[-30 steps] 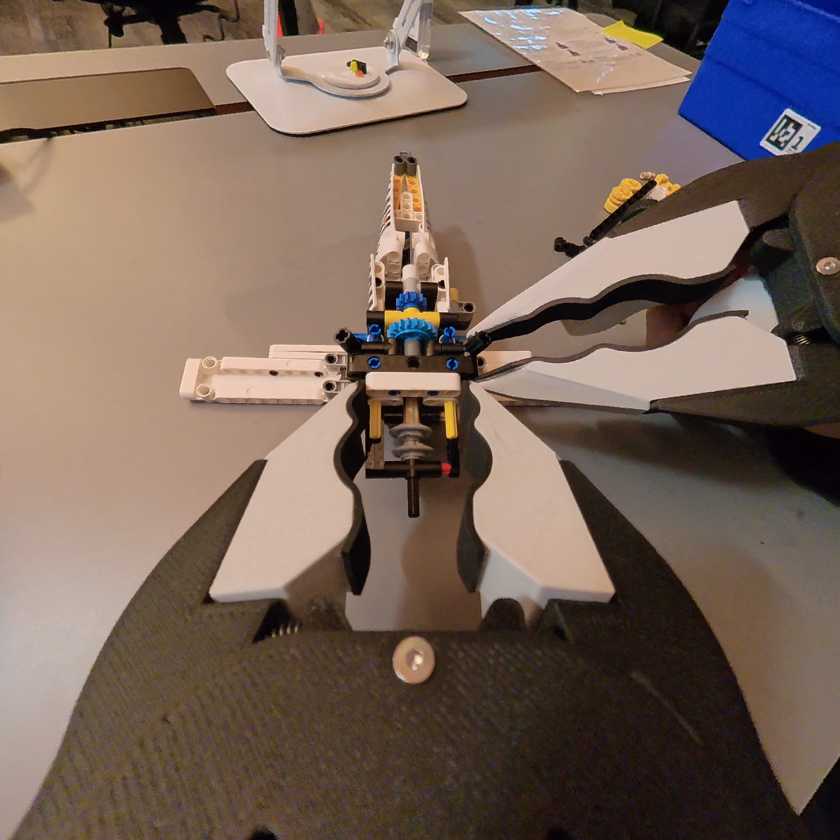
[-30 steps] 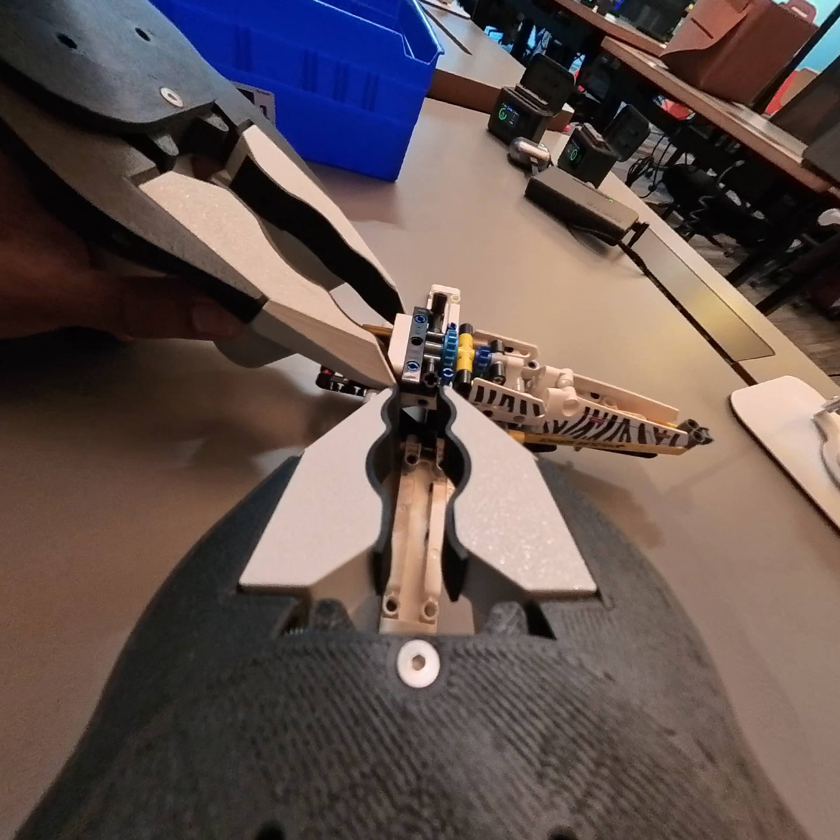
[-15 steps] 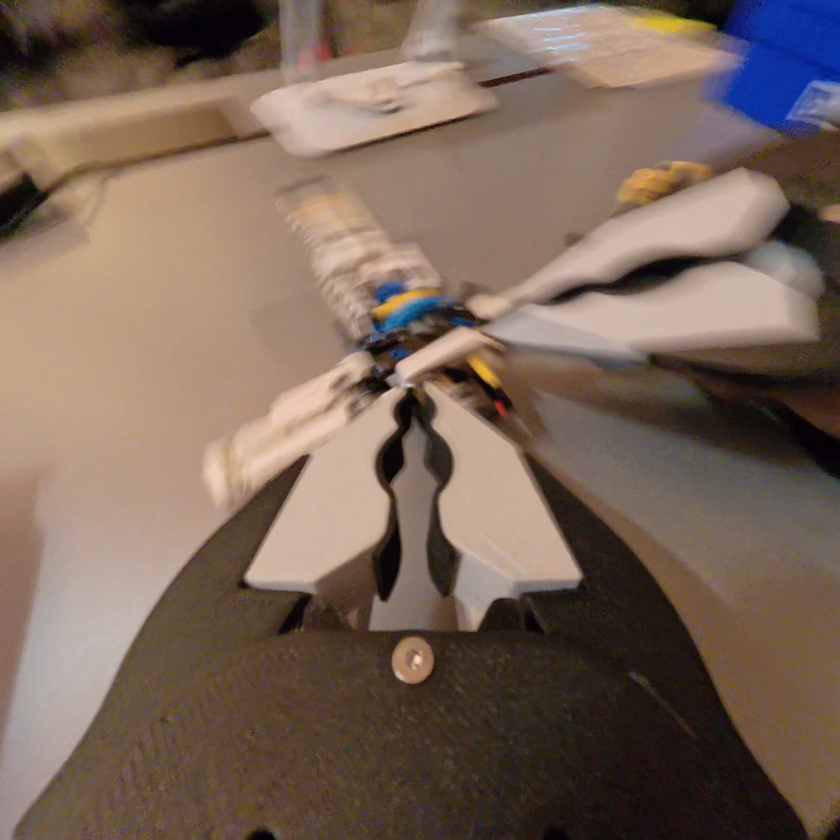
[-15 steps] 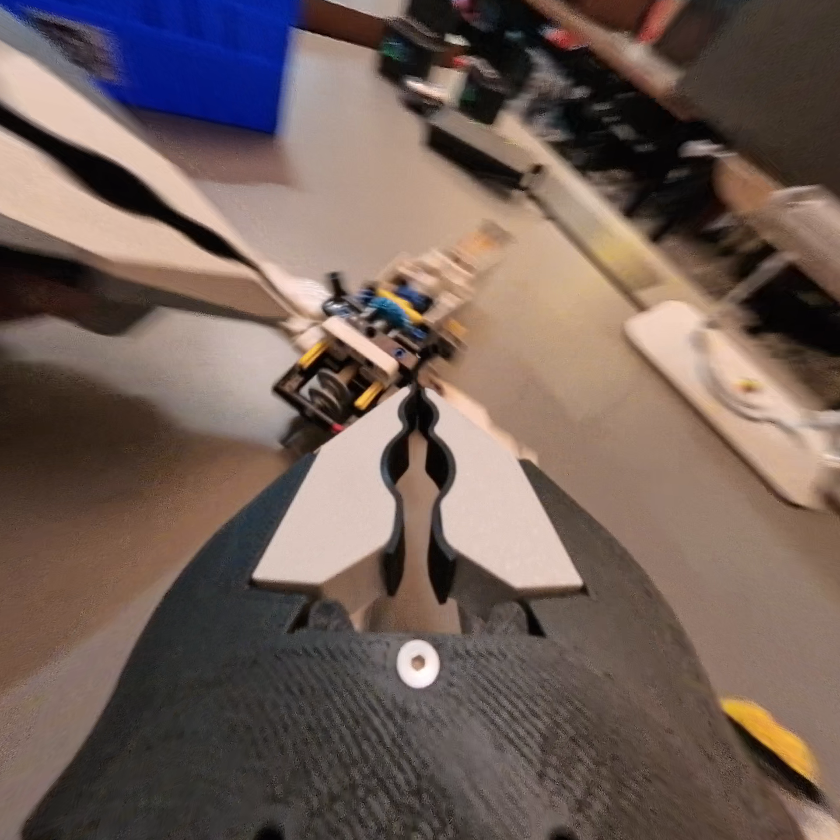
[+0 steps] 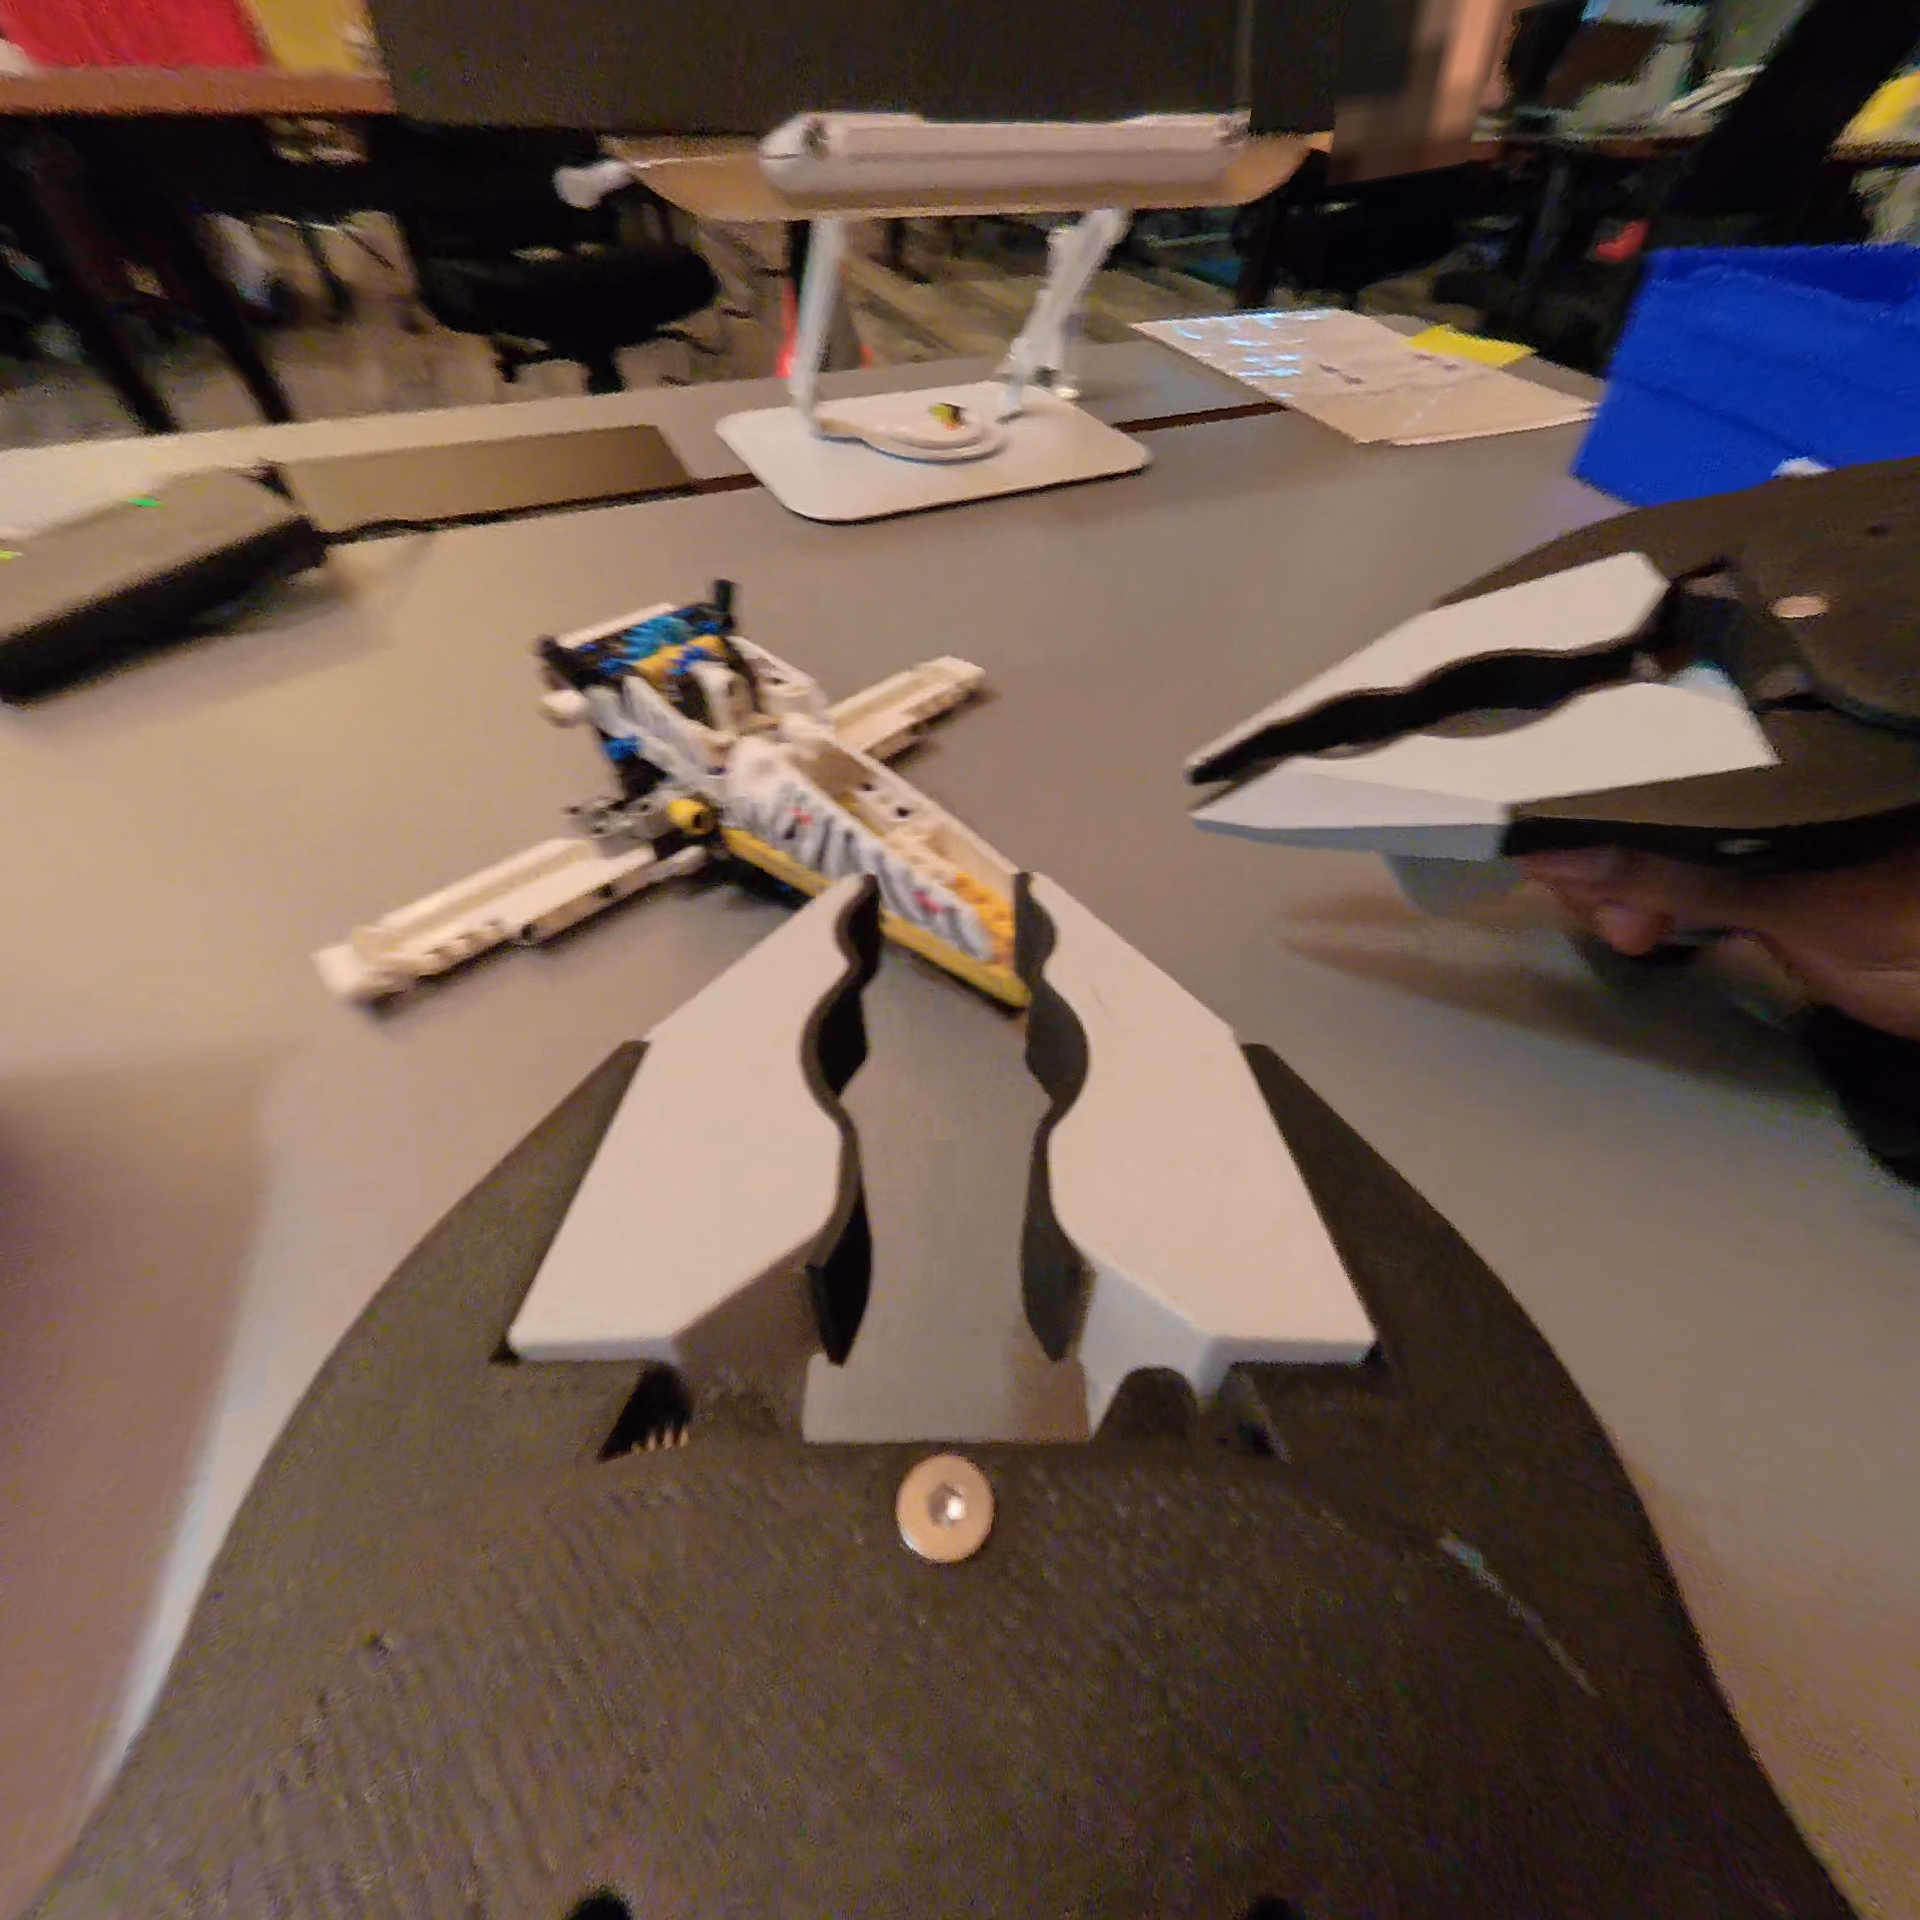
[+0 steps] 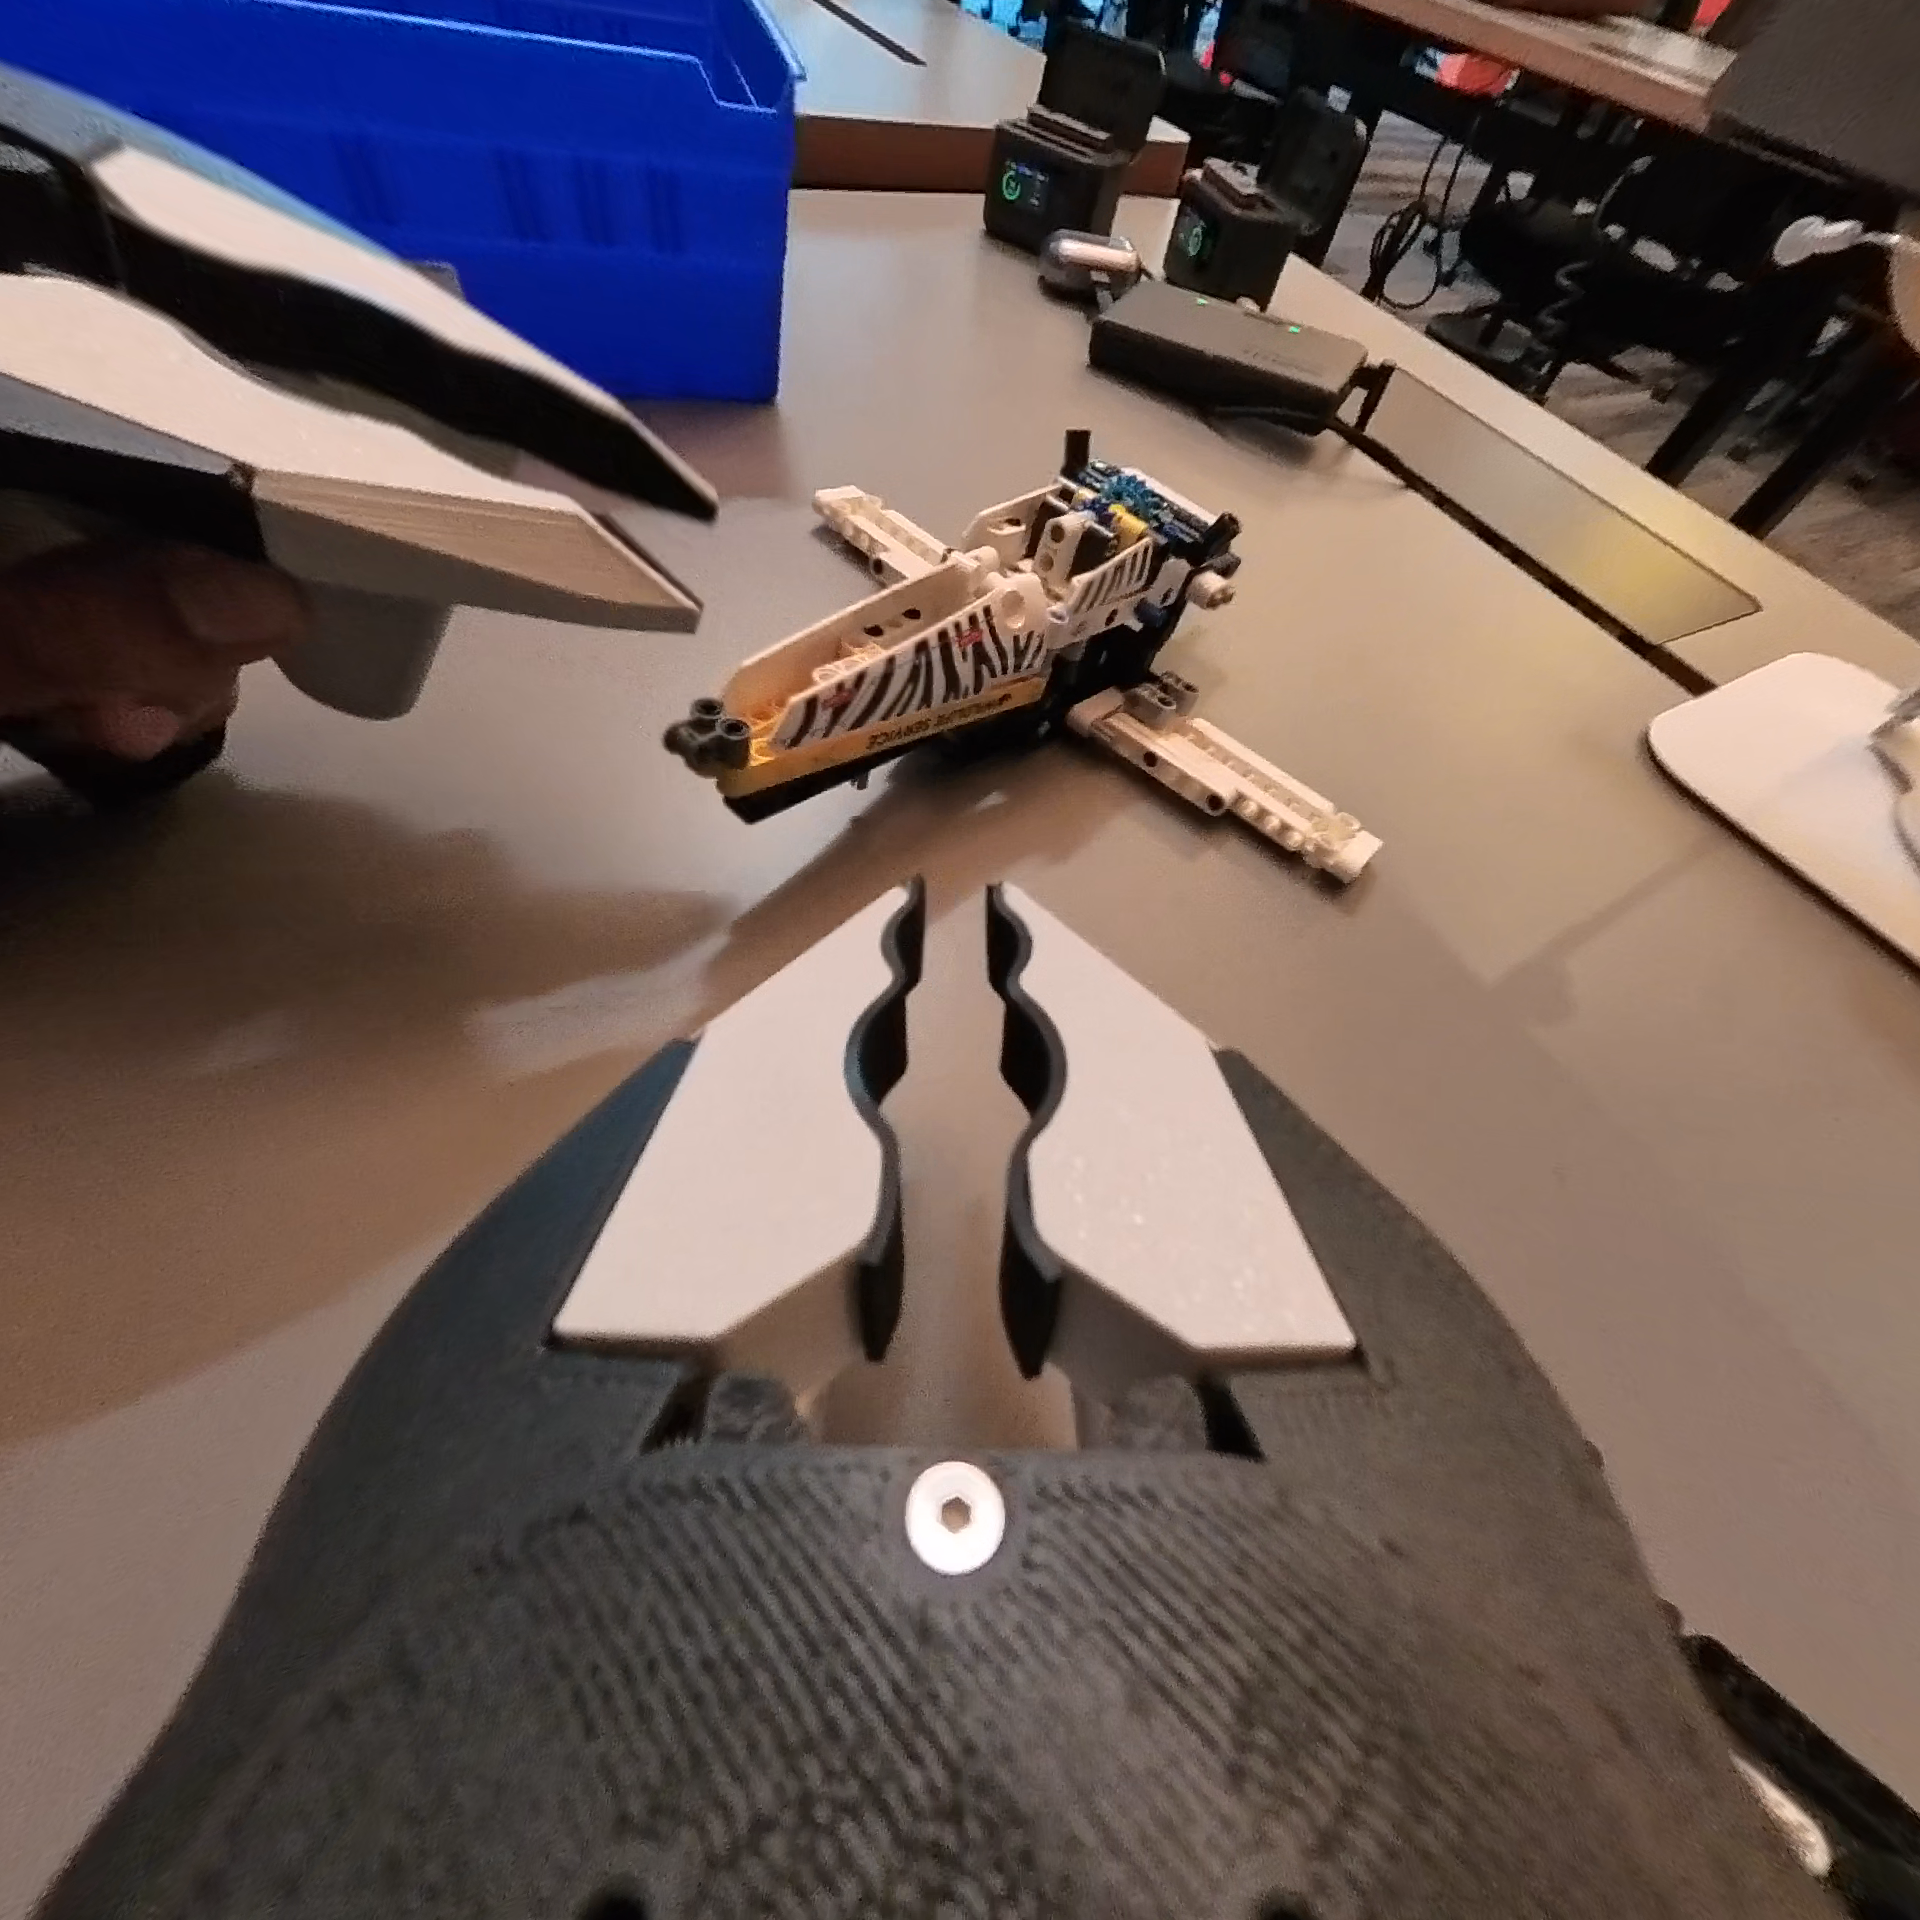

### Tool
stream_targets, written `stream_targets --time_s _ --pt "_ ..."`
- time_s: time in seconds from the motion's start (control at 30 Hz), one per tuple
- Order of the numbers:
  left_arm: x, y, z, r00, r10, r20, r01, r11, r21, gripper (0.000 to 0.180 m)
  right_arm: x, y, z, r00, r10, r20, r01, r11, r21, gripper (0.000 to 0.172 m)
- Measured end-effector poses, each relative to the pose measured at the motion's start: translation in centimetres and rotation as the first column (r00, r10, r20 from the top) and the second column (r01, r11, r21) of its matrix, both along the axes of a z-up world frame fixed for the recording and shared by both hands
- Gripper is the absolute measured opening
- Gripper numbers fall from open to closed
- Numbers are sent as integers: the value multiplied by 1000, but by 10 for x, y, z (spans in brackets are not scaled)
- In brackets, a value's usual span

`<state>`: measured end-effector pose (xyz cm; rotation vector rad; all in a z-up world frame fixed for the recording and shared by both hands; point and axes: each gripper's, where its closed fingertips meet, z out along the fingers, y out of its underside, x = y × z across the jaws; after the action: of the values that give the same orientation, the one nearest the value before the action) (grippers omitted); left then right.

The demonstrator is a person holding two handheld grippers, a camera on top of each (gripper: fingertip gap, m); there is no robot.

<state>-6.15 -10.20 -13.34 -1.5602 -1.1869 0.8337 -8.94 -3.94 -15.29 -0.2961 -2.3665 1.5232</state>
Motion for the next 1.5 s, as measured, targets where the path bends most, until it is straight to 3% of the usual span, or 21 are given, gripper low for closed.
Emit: stream_targets --time_s 0.07,0.23,0.33,0.37,0.5,0.63,0.73,0.8,0.97,1.17,1.27,1.33,1.43,1.5 --pt "-4 -9 -1 999 31 20 -31 999 -8 38 -1 -1 -2 1000 -1 3 1 1000 12 13" --pt "-16 5 -7 993 -22 113 3 985 171 79 4 -4 -5 998 7 -59 -4 998 57 13" --pt "-40 -14 -14 976 119 181 -142 982 121 136 7 -5 -4 992 13 -128 -4 997 71 13" --pt "-49 -22 -17 963 166 213 -185 980 71 140 9 -5 -4 989 14 -146 -3 997 73 12" --pt "-81 -25 -27 923 149 356 -161 987 4 134 15 -1 0 986 18 -164 -9 998 55 12" --pt "-81 -14 -38 891 62 450 -77 997 15 95 11 13 7 990 -17 -141 17 1000 2 12" --pt "-68 -15 -40 884 48 466 -53 999 -2 82 7 21 16 995 -40 -87 35 997 -62 12" --pt "-56 -9 -37 874 -4 485 -3 1000 15 63 7 23 22 997 -44 -68 37 995 -96 13" --pt "-17 35 -30 820 -255 513 133 955 264 60 4 29 25 994 -66 -88 58 993 -98 11" --pt "21 85 -15 740 -517 431 266 813 518 52 -4 49 22 990 -143 -11 141 982 -122 13" --pt "19 85 -6 780 -501 374 276 813 513 49 -8 69 30 980 -194 35 198 966 -166 13" --pt "11 78 -2 832 -443 334 274 851 448 49 -6 76 35 979 -198 41 202 965 -168 13" --pt "-3 69 -1 893 -347 286 255 915 314 51 2 72 36 984 -138 117 155 977 -150 15" --pt "-12 67 -5 917 -291 273 230 944 236 63 11 60 31 971 -64 231 98 985 -141 18"
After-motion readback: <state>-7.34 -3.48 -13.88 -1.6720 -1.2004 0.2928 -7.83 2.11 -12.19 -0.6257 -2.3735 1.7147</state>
